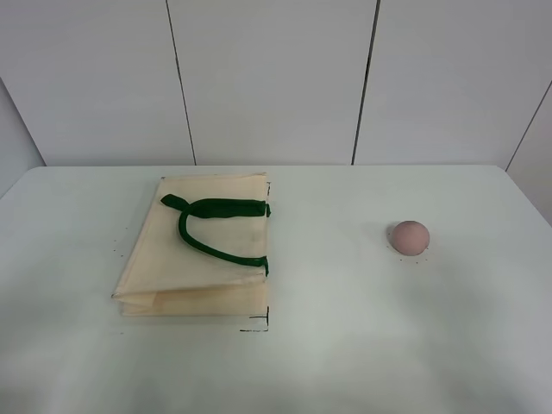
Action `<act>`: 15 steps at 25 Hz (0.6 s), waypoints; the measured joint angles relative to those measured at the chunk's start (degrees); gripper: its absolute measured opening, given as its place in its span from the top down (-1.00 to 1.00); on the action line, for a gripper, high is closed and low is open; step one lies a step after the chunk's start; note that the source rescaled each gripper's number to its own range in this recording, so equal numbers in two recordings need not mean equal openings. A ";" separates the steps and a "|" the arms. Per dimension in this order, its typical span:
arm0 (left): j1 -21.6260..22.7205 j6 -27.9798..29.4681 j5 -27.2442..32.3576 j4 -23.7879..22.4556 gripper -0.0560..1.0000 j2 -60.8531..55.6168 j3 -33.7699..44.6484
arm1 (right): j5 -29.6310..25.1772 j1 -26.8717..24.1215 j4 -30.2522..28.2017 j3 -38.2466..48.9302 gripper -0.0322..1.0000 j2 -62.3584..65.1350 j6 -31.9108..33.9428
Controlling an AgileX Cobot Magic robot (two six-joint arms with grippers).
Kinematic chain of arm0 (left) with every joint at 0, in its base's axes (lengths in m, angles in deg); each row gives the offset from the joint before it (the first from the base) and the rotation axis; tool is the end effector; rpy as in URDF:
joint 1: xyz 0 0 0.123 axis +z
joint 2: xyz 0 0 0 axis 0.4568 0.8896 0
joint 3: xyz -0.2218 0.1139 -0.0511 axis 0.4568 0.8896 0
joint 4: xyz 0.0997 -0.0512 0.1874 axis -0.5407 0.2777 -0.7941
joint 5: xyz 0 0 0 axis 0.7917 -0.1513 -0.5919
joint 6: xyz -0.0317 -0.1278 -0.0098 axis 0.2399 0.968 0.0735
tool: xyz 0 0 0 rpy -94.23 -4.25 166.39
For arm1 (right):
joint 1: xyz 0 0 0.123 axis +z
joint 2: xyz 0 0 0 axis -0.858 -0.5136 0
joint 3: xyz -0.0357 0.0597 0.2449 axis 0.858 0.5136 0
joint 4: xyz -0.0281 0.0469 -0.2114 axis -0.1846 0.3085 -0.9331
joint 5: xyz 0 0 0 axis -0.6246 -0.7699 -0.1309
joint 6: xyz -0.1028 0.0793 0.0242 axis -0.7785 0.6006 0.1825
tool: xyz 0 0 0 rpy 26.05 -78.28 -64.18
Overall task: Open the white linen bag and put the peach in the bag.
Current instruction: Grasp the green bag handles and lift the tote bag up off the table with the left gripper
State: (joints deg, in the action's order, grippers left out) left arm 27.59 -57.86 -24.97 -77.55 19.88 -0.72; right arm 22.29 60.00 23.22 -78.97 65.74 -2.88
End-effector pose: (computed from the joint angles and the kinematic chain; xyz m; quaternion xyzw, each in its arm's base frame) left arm 0.0331 0.0016 0.2400 -0.0032 0.8526 0.0078 0.5225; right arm 0.0345 0.0042 0.2454 -0.0102 0.8429 0.0185 0.5376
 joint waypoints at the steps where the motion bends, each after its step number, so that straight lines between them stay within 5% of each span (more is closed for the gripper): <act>1: 0.00 0.00 0.00 0.00 -1.00 0.00 0.00 | 0.00 0.00 0.00 0.00 -1.00 0.00 0.00; 9: 0.00 0.00 -0.40 -0.30 -1.00 1.10 -2.20 | 0.00 0.00 0.00 0.00 -1.00 0.00 0.00; 15: 0.00 0.00 -0.46 -0.05 -1.00 20.44 -12.57 | 0.00 0.00 0.00 0.00 -1.00 0.00 0.00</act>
State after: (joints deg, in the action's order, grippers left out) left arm 27.59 -57.86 -25.43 -77.60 40.32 -13.30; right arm 22.29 60.00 23.22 -78.97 65.74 -2.88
